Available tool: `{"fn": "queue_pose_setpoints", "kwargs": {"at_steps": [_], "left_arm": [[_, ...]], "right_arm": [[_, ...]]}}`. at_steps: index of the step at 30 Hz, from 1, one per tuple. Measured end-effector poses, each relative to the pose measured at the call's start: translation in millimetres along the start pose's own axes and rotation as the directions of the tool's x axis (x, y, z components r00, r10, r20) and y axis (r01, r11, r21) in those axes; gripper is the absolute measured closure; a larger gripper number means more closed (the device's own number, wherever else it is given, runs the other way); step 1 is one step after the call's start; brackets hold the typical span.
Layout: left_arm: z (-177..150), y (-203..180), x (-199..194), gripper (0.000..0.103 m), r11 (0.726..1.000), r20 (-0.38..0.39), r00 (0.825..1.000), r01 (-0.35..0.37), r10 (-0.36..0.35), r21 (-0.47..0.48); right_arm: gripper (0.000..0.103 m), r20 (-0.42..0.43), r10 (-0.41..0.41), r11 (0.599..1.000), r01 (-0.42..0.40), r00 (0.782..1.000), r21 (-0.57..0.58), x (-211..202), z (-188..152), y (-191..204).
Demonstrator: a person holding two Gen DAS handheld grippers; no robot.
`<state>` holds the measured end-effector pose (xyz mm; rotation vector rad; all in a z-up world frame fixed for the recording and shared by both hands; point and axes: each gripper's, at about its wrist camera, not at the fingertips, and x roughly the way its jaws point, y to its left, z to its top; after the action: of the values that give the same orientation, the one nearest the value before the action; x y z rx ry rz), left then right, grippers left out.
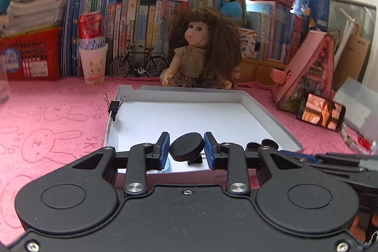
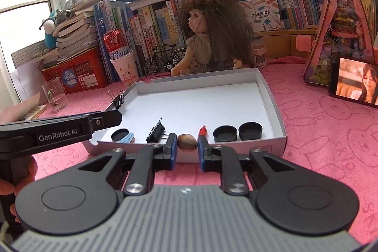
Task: Organize rigid objects
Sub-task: 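Carry the black lid and brown nut into the white tray and open both tools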
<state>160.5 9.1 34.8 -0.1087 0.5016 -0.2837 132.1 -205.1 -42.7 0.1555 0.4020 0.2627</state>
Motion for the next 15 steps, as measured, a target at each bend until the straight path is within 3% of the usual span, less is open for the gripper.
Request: {"fn": "queue_pose_setpoints", "kwargs": {"at_steps": [4,9,15], "left_arm": [[9.8,9.9,19.6,0.074,0.999,-0.035,0.999,0.008,-0.01,-0.045],[12.3,7.2,43.0,0.074,0.999,-0.093,0.995,-0.04,0.041,0.015],[10.2,10.1,59.7,0.074,0.998,-0.152,0.988,0.013,-0.023,-0.067]], "right_arm": [[0.08,-0.012,0.002,1.0,-0.002,1.0,0.023,13.6,10.0,-3.0],[0.08,-0.047,-0.04,0.999,0.039,0.998,-0.023,33.9,15.1,1.7],[0.08,-0.09,-0.02,0.999,0.023,0.996,0.024,51.0,20.7,-3.6]]}}
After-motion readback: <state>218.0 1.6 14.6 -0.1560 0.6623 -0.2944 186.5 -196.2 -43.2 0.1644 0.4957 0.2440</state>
